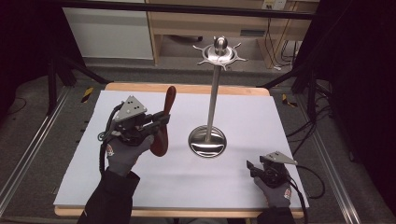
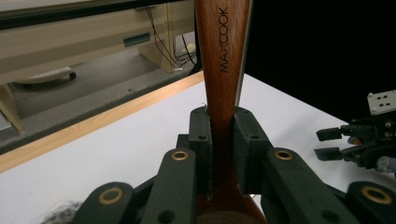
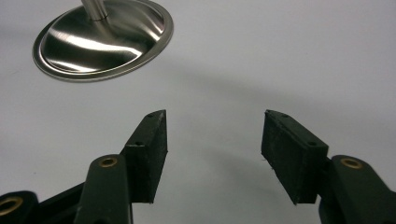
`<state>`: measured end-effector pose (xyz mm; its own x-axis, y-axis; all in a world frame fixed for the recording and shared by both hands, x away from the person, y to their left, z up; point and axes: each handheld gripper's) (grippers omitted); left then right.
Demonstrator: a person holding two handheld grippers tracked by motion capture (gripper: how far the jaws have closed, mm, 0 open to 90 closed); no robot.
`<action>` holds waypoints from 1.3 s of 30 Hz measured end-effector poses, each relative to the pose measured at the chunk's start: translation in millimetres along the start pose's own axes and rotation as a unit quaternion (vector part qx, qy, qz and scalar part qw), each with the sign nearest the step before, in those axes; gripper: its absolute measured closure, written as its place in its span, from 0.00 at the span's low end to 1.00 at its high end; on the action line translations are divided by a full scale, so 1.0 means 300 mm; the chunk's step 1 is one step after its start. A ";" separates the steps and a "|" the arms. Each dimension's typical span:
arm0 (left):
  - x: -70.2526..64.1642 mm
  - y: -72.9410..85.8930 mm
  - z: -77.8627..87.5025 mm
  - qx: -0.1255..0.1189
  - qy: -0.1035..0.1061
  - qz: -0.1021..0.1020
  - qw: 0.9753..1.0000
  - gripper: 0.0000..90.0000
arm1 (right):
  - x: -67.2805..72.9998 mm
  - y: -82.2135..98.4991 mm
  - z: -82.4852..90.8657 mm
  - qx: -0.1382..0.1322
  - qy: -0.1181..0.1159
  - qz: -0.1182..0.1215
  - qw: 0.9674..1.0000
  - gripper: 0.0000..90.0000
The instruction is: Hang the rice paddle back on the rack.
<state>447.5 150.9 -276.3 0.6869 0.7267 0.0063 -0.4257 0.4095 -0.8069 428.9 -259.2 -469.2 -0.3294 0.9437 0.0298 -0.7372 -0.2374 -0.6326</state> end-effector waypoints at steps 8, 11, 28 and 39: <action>-0.011 -0.037 -0.002 -0.013 0.006 -0.001 1.000 0.87 | 0.000 -0.001 0.000 0.000 -0.001 0.000 1.000 0.46; -0.016 -0.050 0.000 -0.017 0.009 0.001 1.000 0.87 | 0.000 -0.001 0.000 0.000 -0.001 -0.002 1.000 0.46; -0.019 -0.110 0.017 -0.026 0.011 -0.008 1.000 0.87 | -0.001 -0.001 0.000 -0.002 -0.001 -0.001 1.000 0.46; -0.037 -0.160 0.016 -0.040 0.013 -0.017 0.999 0.87 | -0.001 -0.002 0.000 -0.002 -0.001 0.000 1.000 0.46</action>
<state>457.5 125.9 -234.9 0.7152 0.6986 0.0195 -0.3546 0.3868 -0.8513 429.5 -259.5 -468.9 -0.3305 0.9433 0.0321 -0.7351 -0.2359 -0.6356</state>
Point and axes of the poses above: each handheld gripper's, and its own axes: z roughly backward along the jaws, y roughly out of its underside, x roughly to its left, and after that the axes turned 15 degrees about x, right-handed
